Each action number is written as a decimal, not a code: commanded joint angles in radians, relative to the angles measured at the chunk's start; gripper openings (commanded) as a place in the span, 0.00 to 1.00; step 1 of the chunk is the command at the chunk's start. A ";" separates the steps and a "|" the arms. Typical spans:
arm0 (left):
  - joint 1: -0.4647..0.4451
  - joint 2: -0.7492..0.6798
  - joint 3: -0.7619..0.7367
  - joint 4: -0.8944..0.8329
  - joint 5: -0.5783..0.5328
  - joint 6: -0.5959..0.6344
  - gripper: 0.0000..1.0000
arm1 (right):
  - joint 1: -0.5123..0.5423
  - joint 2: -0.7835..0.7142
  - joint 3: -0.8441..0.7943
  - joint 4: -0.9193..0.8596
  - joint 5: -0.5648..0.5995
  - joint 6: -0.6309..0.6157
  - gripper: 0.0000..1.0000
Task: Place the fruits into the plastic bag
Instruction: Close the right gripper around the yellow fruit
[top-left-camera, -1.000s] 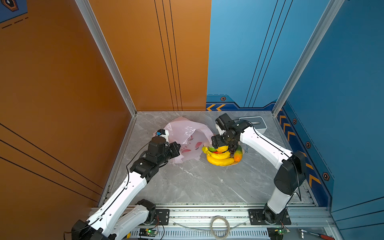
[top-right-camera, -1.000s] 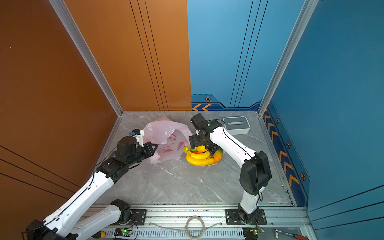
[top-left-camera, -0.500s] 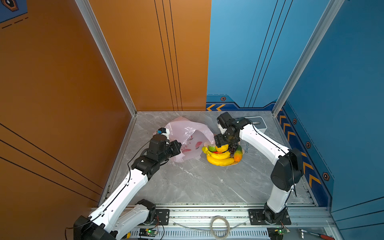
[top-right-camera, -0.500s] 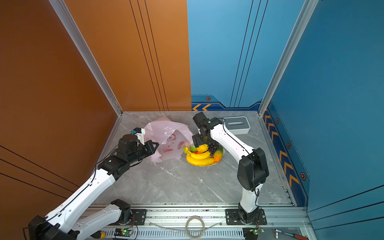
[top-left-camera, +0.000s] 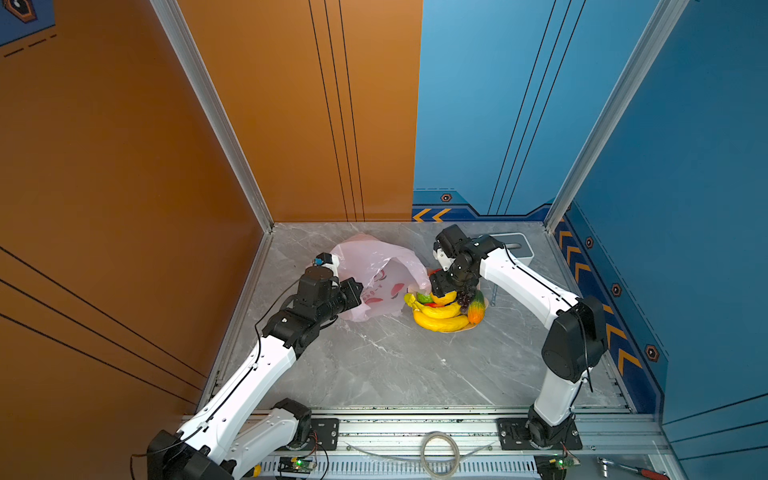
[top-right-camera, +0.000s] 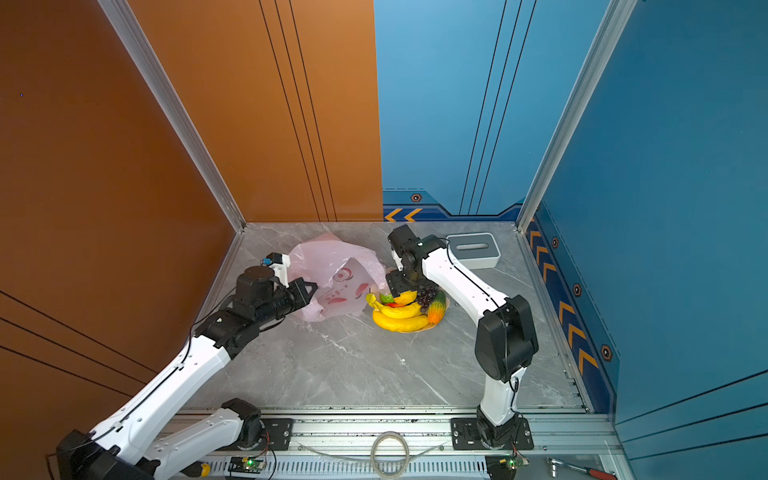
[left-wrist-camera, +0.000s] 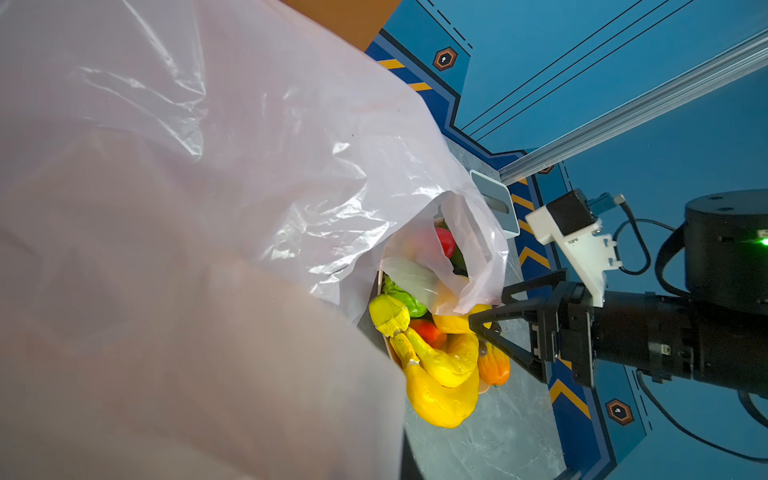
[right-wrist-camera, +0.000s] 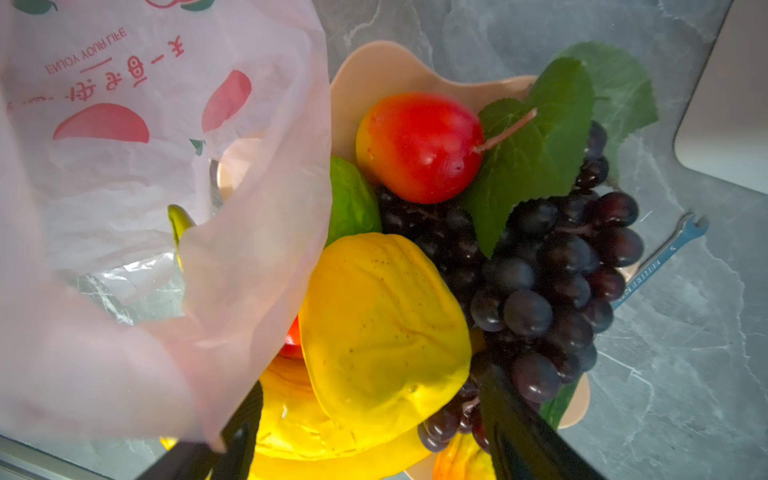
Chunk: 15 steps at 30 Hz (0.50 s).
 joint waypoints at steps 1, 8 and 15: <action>0.010 0.002 0.031 -0.005 0.015 0.013 0.00 | -0.002 0.011 -0.005 -0.027 -0.018 -0.036 0.81; 0.013 0.005 0.032 -0.004 0.024 0.012 0.00 | -0.013 0.048 0.027 -0.038 0.031 -0.049 0.81; 0.019 0.008 0.032 -0.004 0.033 0.012 0.00 | -0.020 0.074 0.034 -0.038 0.031 -0.049 0.78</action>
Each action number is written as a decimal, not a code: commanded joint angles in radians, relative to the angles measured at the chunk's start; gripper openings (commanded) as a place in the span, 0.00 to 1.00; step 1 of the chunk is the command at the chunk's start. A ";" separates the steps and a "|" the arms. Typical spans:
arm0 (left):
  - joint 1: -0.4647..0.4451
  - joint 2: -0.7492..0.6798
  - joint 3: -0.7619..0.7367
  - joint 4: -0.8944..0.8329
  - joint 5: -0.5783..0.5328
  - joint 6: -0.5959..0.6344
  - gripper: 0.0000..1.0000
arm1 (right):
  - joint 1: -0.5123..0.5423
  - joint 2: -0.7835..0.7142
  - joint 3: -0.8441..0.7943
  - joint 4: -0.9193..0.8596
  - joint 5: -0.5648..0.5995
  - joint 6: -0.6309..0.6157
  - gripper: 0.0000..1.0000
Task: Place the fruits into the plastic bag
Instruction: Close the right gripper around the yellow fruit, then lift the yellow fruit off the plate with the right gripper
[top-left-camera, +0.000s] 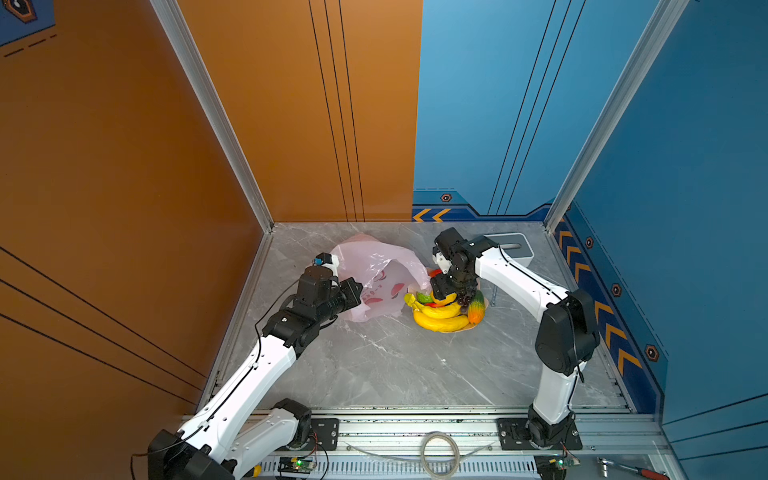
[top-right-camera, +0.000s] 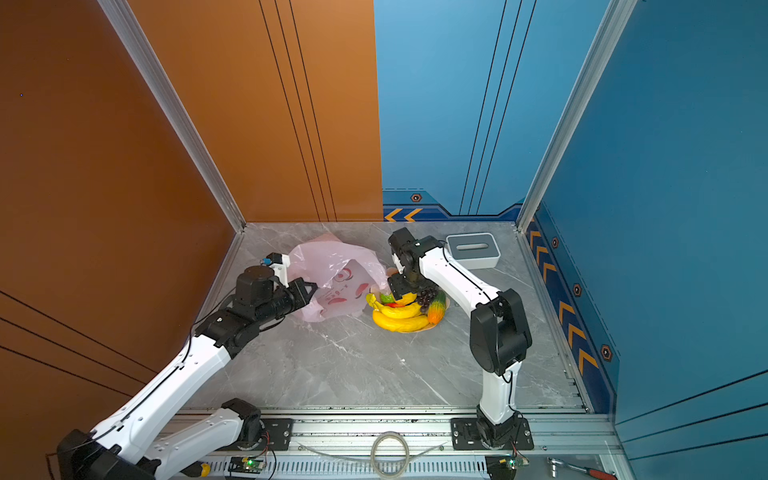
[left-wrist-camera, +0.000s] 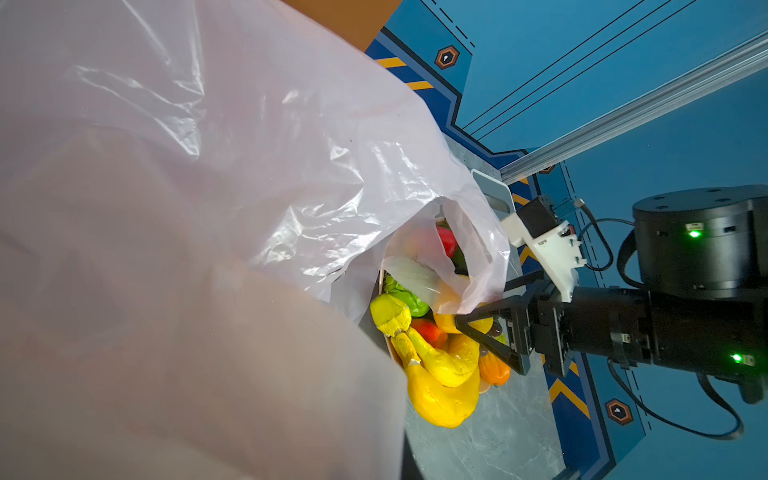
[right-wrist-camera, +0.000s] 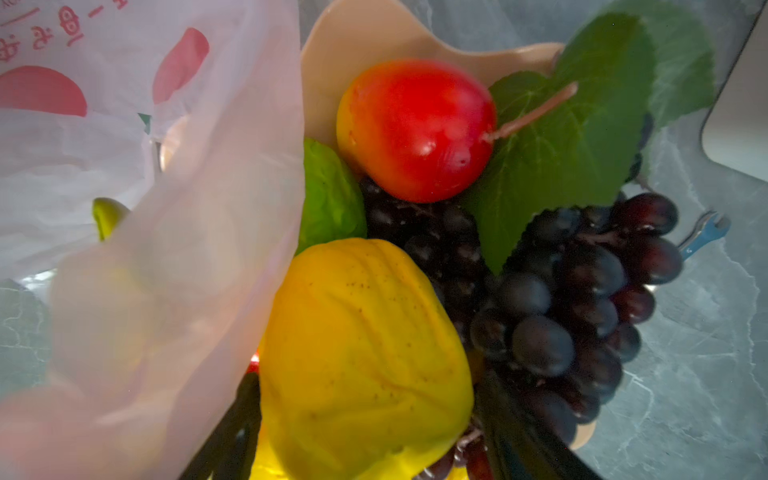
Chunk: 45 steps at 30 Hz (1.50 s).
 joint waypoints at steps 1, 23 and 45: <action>0.011 0.003 0.032 -0.004 0.023 0.012 0.00 | -0.003 0.013 0.034 -0.035 0.025 -0.016 0.77; 0.016 -0.009 0.028 -0.006 0.023 0.006 0.00 | 0.003 -0.066 0.026 -0.034 0.024 0.029 0.56; 0.015 -0.006 0.018 -0.017 0.040 0.003 0.00 | -0.094 -0.538 -0.189 0.096 -0.226 0.259 0.56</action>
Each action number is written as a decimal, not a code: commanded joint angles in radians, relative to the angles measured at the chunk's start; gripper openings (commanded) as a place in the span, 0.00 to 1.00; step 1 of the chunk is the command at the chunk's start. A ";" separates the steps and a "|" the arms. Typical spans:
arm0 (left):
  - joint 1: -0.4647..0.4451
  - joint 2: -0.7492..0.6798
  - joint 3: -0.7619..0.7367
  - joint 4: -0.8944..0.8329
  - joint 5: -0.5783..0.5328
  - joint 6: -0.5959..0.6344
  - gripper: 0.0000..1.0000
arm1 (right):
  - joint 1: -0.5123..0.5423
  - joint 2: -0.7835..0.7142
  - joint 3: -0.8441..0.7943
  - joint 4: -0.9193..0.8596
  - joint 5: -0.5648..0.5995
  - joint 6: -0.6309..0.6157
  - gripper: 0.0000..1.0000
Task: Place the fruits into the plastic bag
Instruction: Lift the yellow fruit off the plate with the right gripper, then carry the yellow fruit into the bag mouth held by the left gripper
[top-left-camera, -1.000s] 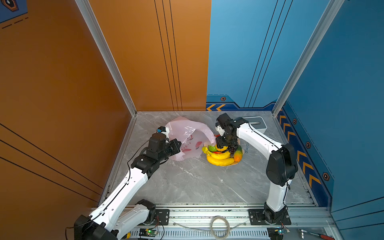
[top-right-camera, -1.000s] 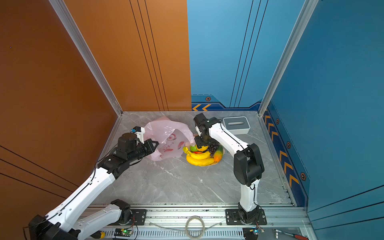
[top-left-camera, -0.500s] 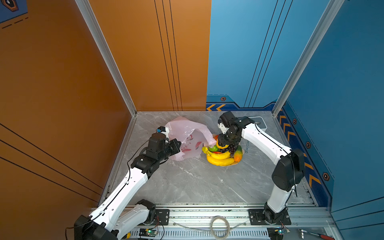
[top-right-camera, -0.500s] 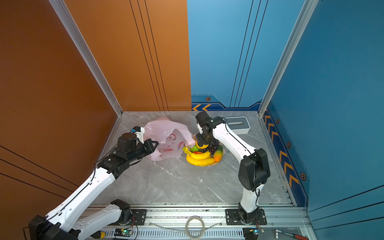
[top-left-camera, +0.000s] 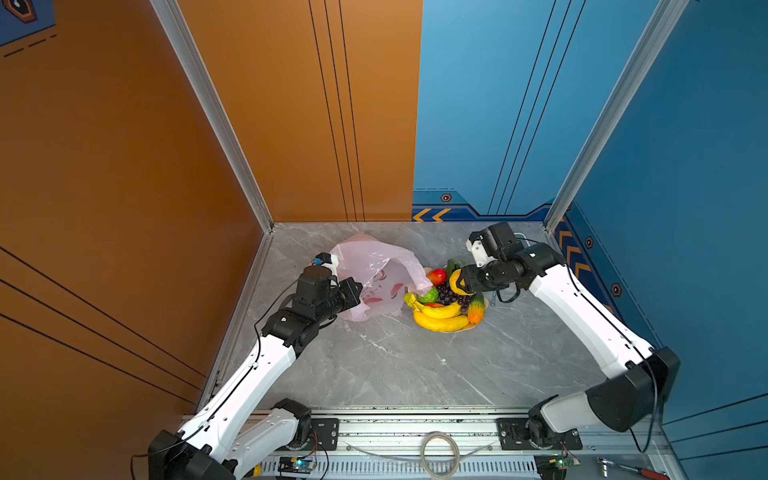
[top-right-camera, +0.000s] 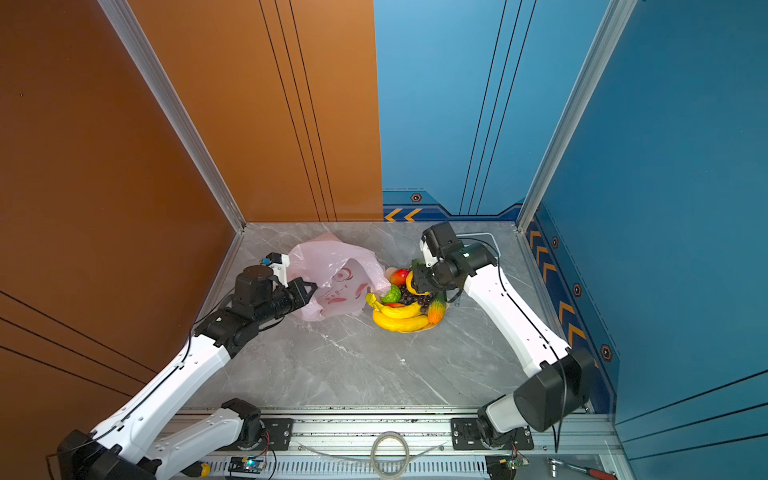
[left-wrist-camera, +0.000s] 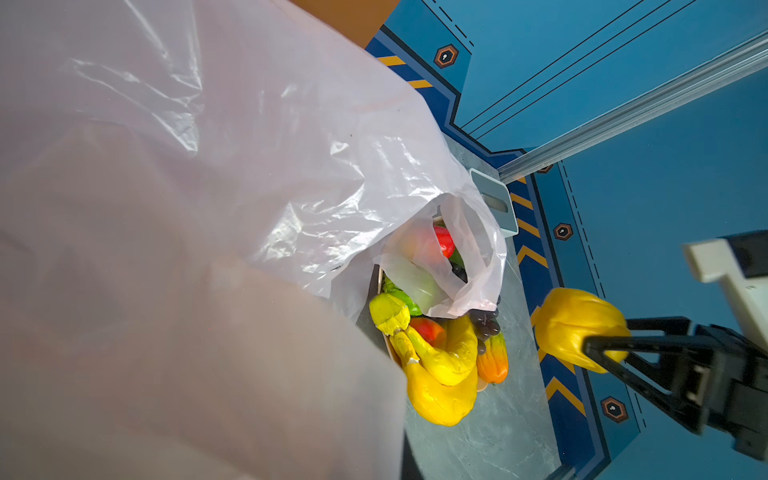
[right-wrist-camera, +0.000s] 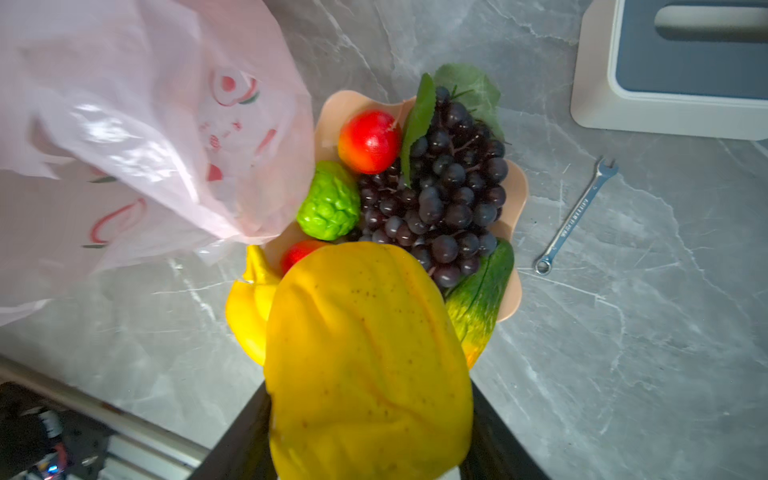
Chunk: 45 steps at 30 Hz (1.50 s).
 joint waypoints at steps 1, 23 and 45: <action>0.007 -0.005 0.016 -0.013 0.028 0.000 0.00 | -0.012 -0.102 -0.048 0.105 -0.142 0.117 0.56; -0.019 0.011 0.011 0.018 0.061 -0.040 0.00 | 0.054 -0.263 -0.408 0.667 -0.389 0.468 0.55; -0.034 -0.017 0.006 0.016 0.068 -0.054 0.00 | 0.383 0.095 -0.204 0.545 -0.164 0.290 0.54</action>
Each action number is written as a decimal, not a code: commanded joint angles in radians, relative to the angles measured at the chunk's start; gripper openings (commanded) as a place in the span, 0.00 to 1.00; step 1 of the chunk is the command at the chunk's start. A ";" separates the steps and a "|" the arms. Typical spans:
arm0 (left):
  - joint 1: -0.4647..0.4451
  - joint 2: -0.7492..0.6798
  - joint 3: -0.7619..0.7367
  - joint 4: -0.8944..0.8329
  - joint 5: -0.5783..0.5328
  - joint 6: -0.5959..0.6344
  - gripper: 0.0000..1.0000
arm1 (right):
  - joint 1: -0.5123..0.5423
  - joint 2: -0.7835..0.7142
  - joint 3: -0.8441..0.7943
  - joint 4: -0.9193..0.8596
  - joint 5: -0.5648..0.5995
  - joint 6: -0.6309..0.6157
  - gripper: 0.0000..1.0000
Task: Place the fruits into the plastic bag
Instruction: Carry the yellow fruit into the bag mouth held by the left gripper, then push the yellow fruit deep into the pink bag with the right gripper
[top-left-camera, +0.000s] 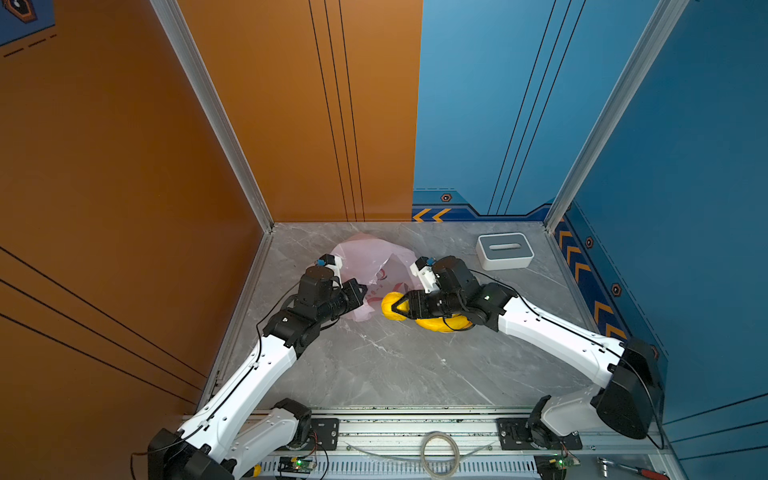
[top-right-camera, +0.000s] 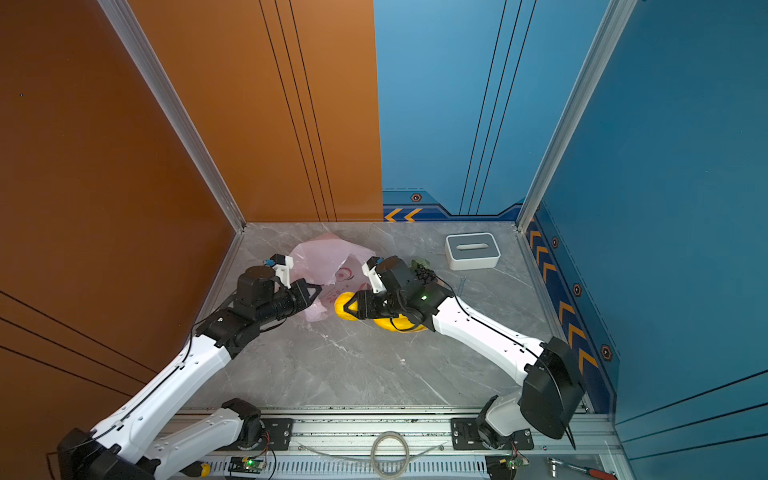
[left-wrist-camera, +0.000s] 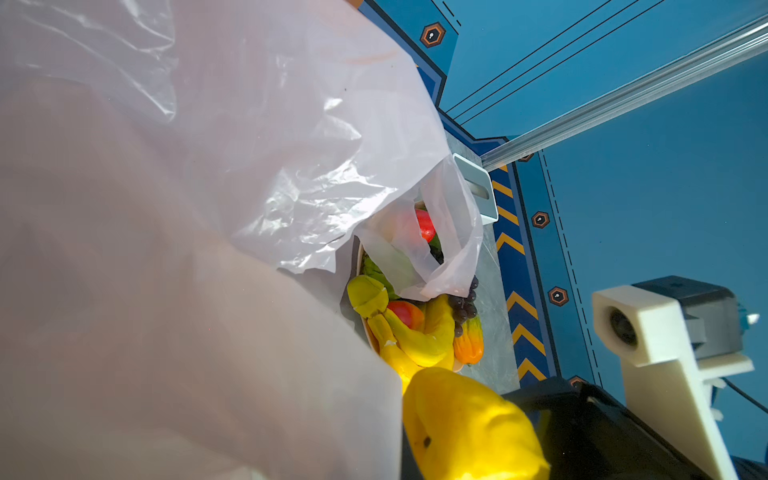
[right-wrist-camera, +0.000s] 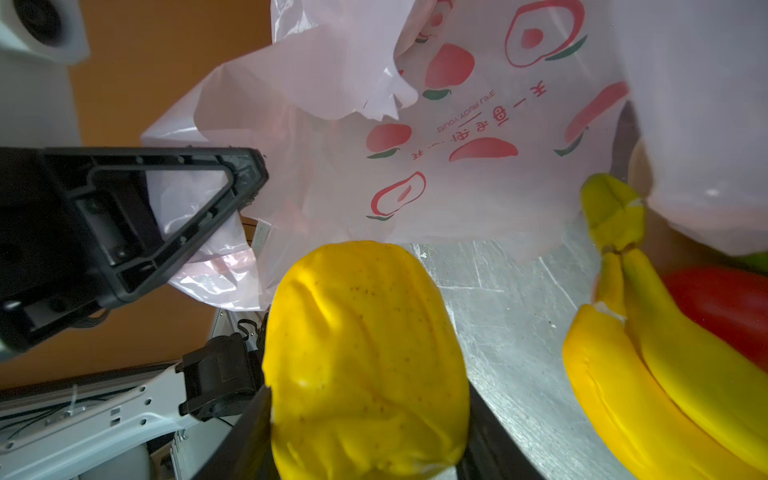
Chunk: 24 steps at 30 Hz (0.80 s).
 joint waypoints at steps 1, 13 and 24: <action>-0.009 -0.017 0.005 0.015 0.019 -0.001 0.00 | 0.022 0.054 0.078 -0.073 0.073 -0.077 0.54; -0.014 -0.025 -0.013 0.020 0.024 -0.007 0.00 | 0.030 0.214 0.218 -0.139 0.093 -0.122 0.54; -0.017 -0.042 -0.026 0.023 0.025 -0.012 0.00 | 0.012 0.319 0.351 -0.190 0.114 -0.146 0.54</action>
